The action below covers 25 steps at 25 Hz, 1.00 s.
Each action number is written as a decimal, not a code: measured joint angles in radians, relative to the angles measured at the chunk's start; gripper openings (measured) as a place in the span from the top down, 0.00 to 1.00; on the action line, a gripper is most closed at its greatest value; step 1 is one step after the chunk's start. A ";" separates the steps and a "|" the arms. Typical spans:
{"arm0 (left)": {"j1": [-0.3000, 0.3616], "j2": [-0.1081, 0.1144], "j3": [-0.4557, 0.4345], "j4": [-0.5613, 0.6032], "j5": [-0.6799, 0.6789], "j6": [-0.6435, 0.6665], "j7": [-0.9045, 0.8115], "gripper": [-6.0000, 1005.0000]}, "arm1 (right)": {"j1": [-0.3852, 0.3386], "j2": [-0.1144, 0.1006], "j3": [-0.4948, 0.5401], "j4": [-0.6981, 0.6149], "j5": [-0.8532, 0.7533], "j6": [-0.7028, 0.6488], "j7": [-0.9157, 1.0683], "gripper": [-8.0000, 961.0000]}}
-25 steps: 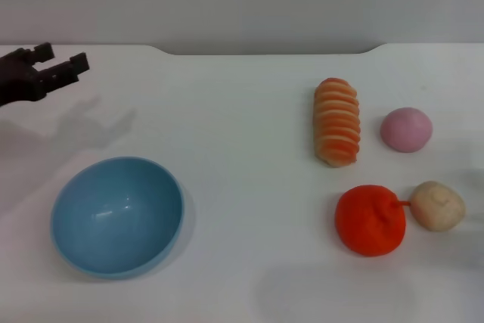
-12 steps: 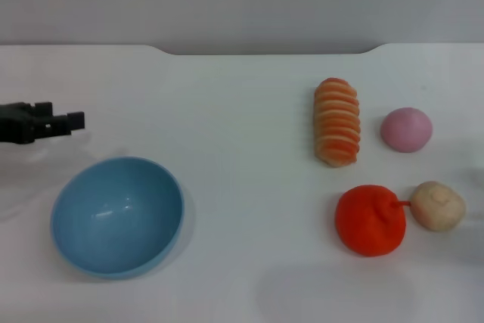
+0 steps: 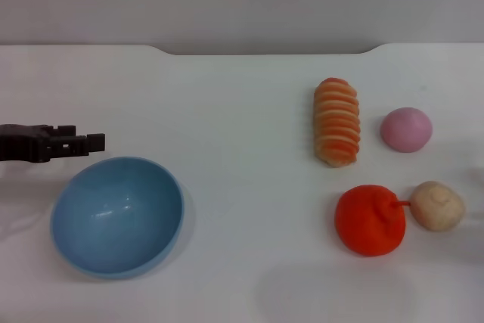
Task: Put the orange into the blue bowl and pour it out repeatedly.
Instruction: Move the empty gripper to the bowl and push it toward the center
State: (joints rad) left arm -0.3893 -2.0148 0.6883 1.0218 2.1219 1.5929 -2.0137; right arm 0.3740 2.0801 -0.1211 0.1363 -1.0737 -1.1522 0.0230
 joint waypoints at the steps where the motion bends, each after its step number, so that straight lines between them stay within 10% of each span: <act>1: 0.000 -0.004 -0.002 0.003 0.005 -0.004 -0.001 0.22 | 0.000 0.000 0.000 -0.001 0.000 0.001 0.000 0.15; 25: 0.037 -0.035 0.060 -0.006 0.127 -0.126 0.030 0.22 | -0.004 0.000 0.001 -0.014 0.005 0.034 0.003 0.16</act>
State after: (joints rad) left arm -0.3528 -2.0495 0.7481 1.0158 2.2491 1.4666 -1.9837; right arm 0.3701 2.0801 -0.1196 0.1226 -1.0692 -1.1180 0.0262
